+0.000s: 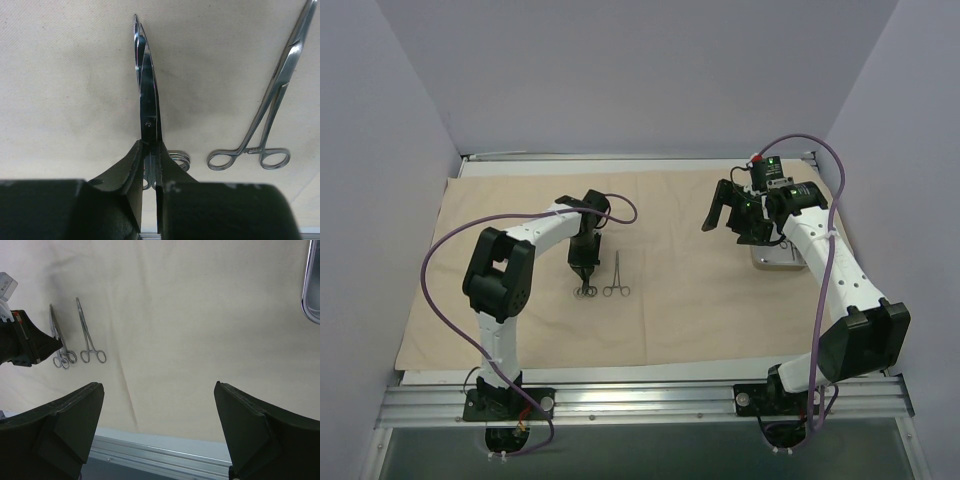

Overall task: Open and lay out the surgical kit
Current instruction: Place the medical item in the surgical kit.

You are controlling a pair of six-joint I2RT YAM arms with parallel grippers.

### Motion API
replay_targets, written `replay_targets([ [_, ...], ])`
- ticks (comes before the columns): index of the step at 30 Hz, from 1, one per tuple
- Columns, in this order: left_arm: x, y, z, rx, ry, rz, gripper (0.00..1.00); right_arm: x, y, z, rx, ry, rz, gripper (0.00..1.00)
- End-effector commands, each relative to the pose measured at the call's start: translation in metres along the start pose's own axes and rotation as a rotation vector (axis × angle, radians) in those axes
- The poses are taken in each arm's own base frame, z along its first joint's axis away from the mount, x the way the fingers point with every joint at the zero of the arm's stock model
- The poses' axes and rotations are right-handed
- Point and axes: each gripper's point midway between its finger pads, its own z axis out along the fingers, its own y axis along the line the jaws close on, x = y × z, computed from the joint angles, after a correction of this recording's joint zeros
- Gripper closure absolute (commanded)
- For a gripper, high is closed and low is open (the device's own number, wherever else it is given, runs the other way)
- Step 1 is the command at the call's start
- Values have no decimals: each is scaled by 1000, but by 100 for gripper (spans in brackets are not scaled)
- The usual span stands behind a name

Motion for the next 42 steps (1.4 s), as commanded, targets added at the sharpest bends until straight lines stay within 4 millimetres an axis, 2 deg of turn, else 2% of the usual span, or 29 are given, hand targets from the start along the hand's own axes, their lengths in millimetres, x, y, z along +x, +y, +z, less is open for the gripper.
replay_targets([
  [1, -21, -5, -7, 16, -62, -17, 90, 0, -3, 1, 0, 5, 11, 0],
  [14, -21, -8, -4, 27, -54, -15, 79, 1, -3, 4, -2, 11, 12, 0],
  [23, -21, -9, -4, 33, -53, -7, 68, 2, -5, 5, -1, 14, 12, 0],
  [36, -18, -11, 5, 35, -24, -7, 67, 1, -7, 7, 2, 18, 13, 0],
  [42, -18, -10, 6, 32, -24, -5, 71, 1, -8, 6, 3, 18, 15, 0],
])
